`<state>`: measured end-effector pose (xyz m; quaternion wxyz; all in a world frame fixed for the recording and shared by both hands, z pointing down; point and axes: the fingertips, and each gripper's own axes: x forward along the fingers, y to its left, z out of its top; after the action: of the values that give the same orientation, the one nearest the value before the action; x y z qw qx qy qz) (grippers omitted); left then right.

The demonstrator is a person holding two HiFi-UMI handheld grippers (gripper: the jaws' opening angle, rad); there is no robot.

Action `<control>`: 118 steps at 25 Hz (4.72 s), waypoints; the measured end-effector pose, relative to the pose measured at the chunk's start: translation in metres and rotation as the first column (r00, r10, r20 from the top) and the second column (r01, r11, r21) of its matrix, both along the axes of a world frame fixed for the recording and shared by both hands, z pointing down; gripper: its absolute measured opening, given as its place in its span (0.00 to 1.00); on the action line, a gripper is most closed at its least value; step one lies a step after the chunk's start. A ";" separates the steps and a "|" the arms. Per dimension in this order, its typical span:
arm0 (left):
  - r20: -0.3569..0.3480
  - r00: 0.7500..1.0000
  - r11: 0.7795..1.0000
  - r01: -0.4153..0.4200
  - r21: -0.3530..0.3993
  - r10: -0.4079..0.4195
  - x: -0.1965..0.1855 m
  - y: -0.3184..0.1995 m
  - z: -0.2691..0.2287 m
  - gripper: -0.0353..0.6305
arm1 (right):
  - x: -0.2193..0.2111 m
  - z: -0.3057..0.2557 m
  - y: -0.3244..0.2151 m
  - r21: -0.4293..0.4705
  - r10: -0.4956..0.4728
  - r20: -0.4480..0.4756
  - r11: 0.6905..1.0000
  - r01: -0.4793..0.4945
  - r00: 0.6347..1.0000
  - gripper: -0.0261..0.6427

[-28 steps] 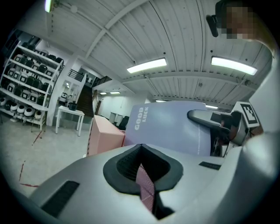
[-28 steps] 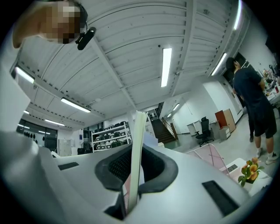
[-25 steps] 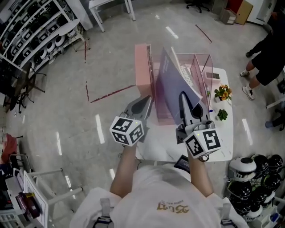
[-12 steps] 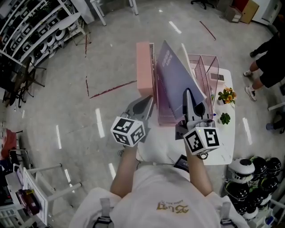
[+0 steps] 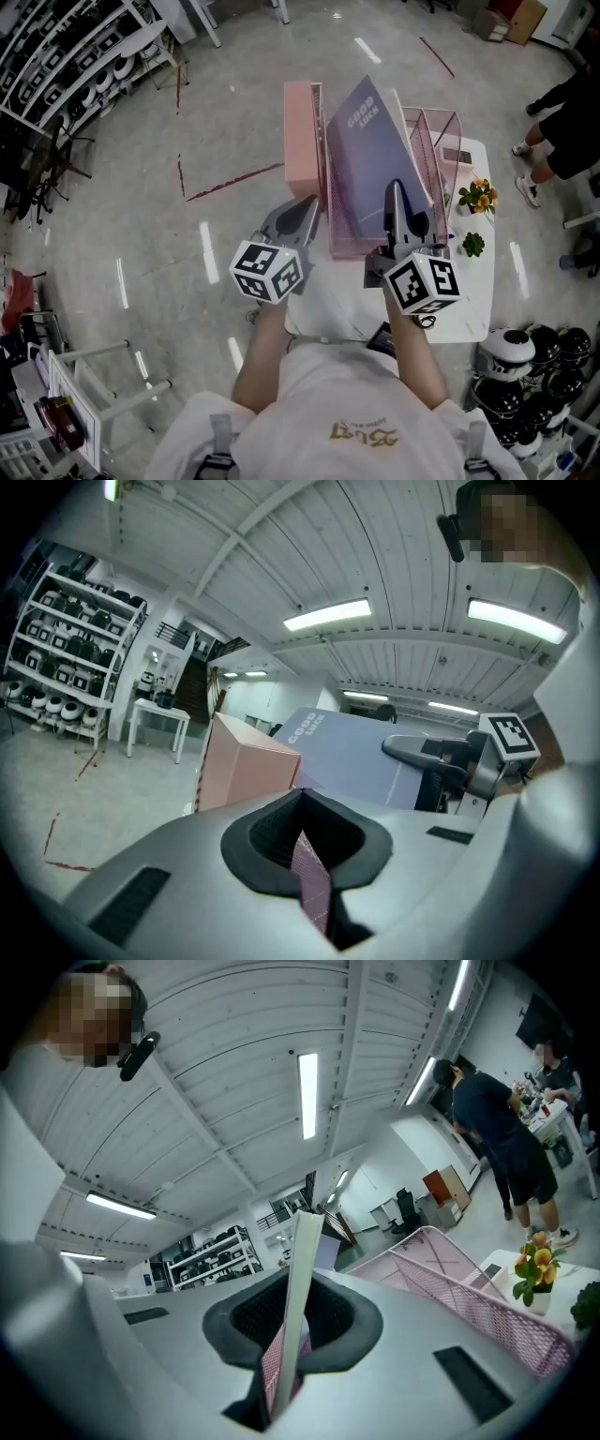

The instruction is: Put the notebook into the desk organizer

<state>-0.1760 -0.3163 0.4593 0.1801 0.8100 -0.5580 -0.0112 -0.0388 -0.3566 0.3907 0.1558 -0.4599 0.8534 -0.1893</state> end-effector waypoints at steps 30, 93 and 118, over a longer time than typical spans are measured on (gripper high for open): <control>0.019 0.999 0.999 -0.037 -0.012 0.037 0.009 -0.003 0.001 0.08 | -0.002 0.054 0.003 -0.286 -0.371 -0.232 0.910 0.301 0.899 0.32; 0.063 0.996 0.998 -0.061 0.028 0.060 0.022 0.038 -0.023 0.08 | 0.022 0.092 0.046 -0.156 -0.156 -0.874 0.987 0.039 0.460 0.73; 0.091 0.991 0.995 -0.096 0.022 0.094 0.060 0.098 -0.022 0.08 | 0.032 0.062 0.120 -0.182 -0.210 -0.543 0.975 0.130 0.813 0.45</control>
<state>-0.1158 -0.2188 0.4373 0.1444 0.8376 -0.5261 0.0266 -0.0069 -0.2367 0.4529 -0.1499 -0.4264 0.8843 -0.1173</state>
